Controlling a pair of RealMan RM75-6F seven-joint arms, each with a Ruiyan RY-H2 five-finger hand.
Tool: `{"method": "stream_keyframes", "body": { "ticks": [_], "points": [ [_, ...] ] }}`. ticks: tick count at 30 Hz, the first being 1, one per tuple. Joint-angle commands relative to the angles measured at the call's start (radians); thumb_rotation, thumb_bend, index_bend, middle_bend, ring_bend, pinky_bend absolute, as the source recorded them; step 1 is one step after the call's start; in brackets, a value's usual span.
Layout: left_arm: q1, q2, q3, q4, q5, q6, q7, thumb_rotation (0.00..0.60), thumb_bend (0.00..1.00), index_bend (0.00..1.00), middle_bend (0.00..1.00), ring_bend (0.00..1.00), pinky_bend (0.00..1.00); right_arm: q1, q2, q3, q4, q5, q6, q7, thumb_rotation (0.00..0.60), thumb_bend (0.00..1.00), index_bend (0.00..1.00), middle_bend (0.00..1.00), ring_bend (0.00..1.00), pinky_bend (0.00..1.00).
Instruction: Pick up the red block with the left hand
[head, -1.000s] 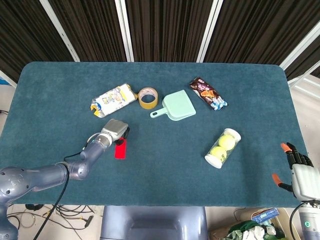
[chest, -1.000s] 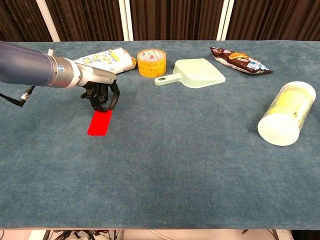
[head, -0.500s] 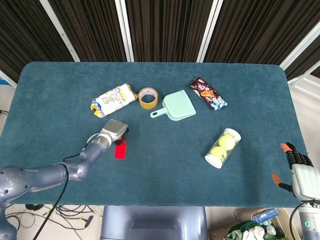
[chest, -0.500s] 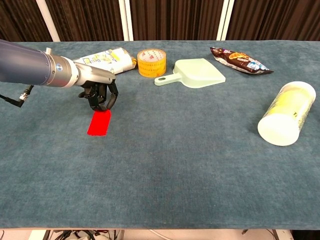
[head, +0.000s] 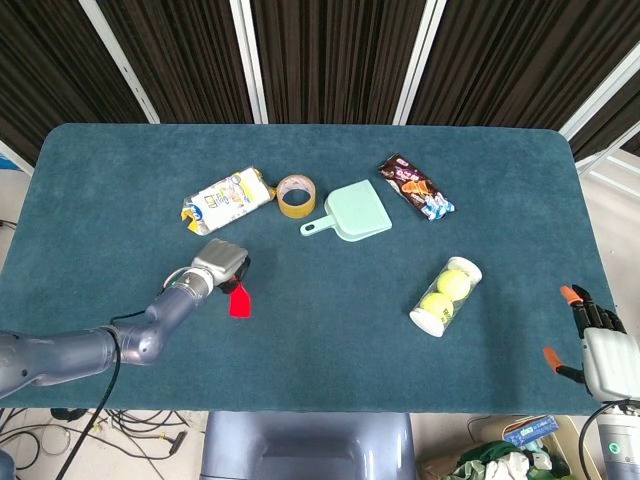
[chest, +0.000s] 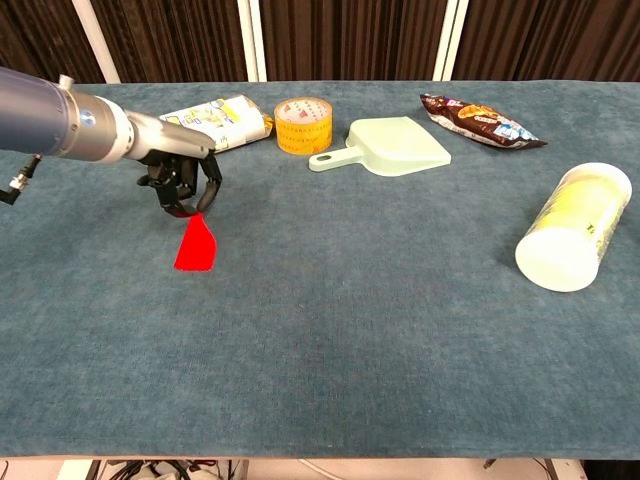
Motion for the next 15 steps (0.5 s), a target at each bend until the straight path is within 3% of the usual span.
{"method": "stream_keyframes", "body": {
  "ticks": [1, 8, 15],
  "points": [
    [0.023, 0.068, 0.002, -0.074, 0.043, 0.039, -0.013, 0.600, 0.47, 0.62, 0.86, 0.80, 0.76, 0.000, 0.000, -0.001, -0.001, -0.001, 0.001, 0.000, 0.600, 0.19, 0.12, 0.07, 0.19, 0.19],
    [0.067, 0.183, -0.024, -0.200, 0.149, 0.071, -0.065, 0.600, 0.47, 0.63, 0.87, 0.81, 0.77, -0.001, -0.001, 0.000, -0.003, 0.002, 0.000, -0.002, 0.600, 0.19, 0.12, 0.07, 0.19, 0.19],
    [0.103, 0.269, -0.096, -0.279, 0.226, 0.099, -0.159, 0.600, 0.47, 0.63, 0.87, 0.81, 0.77, -0.001, -0.001, 0.000, -0.003, -0.001, 0.003, -0.003, 0.600, 0.19, 0.12, 0.07, 0.19, 0.19]
  ]
}}
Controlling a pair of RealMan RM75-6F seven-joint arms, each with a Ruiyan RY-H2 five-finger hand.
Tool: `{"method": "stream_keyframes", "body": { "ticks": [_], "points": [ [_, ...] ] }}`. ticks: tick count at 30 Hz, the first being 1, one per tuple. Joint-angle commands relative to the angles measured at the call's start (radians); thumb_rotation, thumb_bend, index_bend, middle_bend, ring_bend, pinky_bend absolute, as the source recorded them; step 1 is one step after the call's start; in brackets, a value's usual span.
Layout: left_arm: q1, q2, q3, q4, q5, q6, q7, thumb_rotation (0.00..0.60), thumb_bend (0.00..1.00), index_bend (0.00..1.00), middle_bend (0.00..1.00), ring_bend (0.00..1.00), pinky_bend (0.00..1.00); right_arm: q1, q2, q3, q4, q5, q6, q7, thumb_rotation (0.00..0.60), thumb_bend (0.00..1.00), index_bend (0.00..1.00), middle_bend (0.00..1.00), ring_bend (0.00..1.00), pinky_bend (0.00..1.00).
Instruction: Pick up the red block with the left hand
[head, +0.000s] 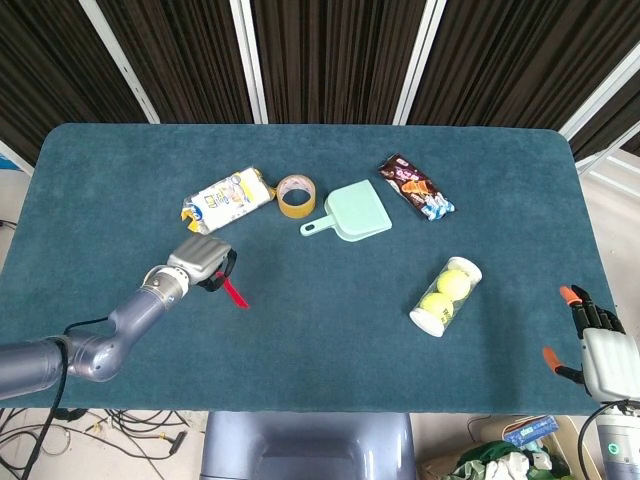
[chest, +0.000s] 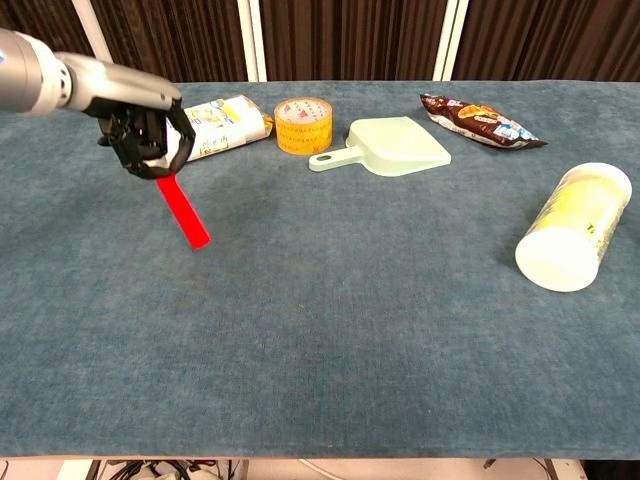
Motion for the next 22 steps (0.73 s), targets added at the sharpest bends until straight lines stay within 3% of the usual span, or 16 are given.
{"method": "stream_keyframes", "body": {
  "ticks": [1, 10, 22],
  "points": [
    [0.018, 0.051, -0.047, -0.044, 0.047, 0.019, -0.048, 0.600, 0.47, 0.63, 0.87, 0.81, 0.77, 0.000, 0.000, 0.000, 0.000, -0.001, 0.001, 0.000, 0.600, 0.19, 0.12, 0.07, 0.19, 0.19],
    [-0.049, 0.103, -0.186, -0.099, 0.066, 0.032, -0.064, 0.600, 0.48, 0.64, 0.87, 0.81, 0.77, 0.001, -0.002, 0.002, 0.003, 0.000, 0.001, 0.002, 0.600, 0.19, 0.12, 0.07, 0.19, 0.19],
    [-0.200, 0.114, -0.233, -0.146, -0.190, 0.096, 0.083, 0.600, 0.48, 0.65, 0.87, 0.81, 0.77, 0.002, -0.003, 0.001, 0.002, -0.003, 0.000, 0.001, 0.600, 0.19, 0.12, 0.07, 0.19, 0.19]
  ]
}}
